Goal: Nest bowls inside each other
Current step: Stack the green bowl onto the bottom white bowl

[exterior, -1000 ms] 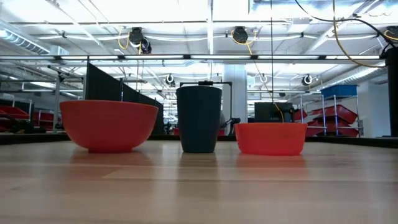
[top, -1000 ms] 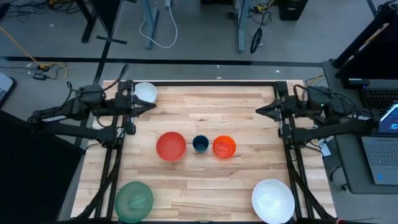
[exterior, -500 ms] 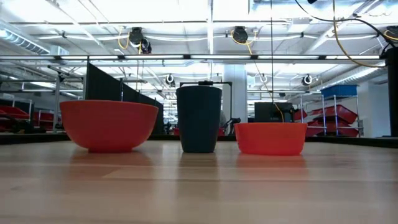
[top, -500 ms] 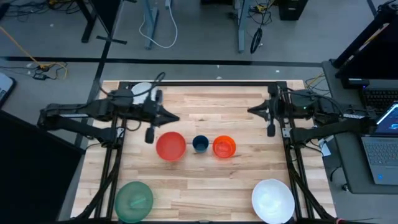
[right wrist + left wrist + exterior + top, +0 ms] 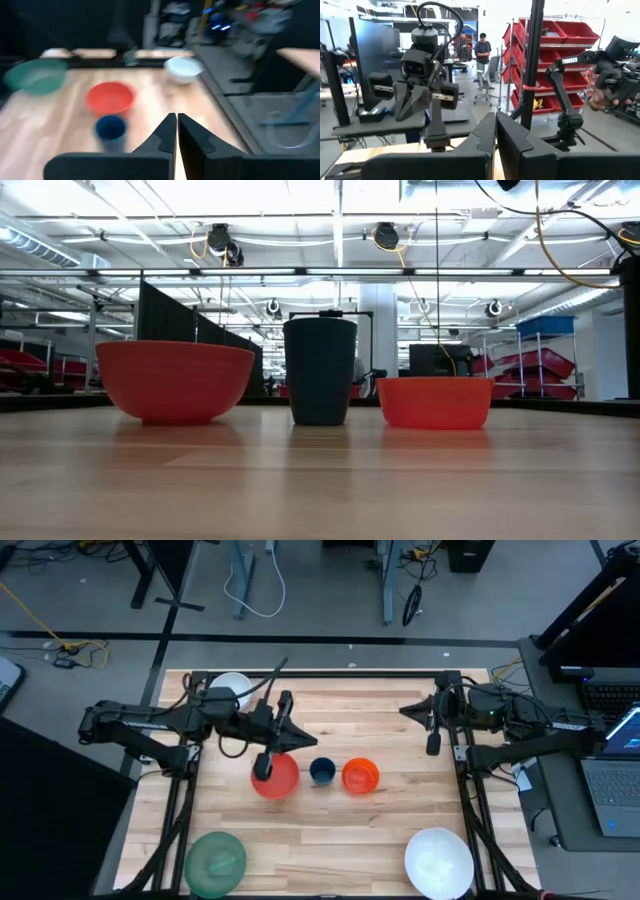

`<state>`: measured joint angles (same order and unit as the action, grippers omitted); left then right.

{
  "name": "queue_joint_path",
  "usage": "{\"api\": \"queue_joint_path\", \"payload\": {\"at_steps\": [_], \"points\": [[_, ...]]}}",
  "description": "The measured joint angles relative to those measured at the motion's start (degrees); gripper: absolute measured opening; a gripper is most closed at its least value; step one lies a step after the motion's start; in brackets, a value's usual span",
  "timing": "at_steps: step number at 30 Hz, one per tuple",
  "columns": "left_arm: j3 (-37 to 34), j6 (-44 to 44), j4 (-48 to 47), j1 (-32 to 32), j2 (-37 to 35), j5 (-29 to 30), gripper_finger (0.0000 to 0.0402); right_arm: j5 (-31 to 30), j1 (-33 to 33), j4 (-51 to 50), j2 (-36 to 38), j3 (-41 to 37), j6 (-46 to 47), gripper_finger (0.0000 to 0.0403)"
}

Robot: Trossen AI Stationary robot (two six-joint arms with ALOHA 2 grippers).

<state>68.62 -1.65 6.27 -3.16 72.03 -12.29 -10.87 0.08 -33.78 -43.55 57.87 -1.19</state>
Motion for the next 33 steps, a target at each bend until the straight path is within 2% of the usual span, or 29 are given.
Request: {"api": "queue_joint_path", "payload": {"at_steps": [6, 13, 21, 25, 30, 33], "points": [[0.0, 0.0, -8.1, 0.0, 0.1, 0.0, 0.0000, 2.1, 5.0, -5.5, 0.0, 0.0, 4.9, 0.0000], [0.0, -1.0, -10.2, -0.1, 0.1, -2.5, 0.0000, 1.9, 10.7, -8.1, 0.0, 0.0, 9.8, 0.0000], [0.0, -1.1, -10.5, -1.0, 0.8, -2.7, 0.0000, 1.3, 11.3, -8.0, -0.4, 0.0, 10.2, 0.0000], [0.0, -1.1, -10.0, -1.5, 1.2, -5.9, 0.0000, 1.3, 11.3, -7.6, -0.5, 0.0, 9.5, 0.0000], [-0.1, -1.1, -10.4, -1.9, 2.0, -6.1, 0.0000, 0.0, 11.3, -7.5, -0.5, 0.0, 9.5, 0.0000], [0.0, -1.1, -13.8, -1.9, 2.0, -6.1, 0.0000, 0.0, 11.3, -6.4, -0.5, 0.0, 10.0, 0.0000]]}}
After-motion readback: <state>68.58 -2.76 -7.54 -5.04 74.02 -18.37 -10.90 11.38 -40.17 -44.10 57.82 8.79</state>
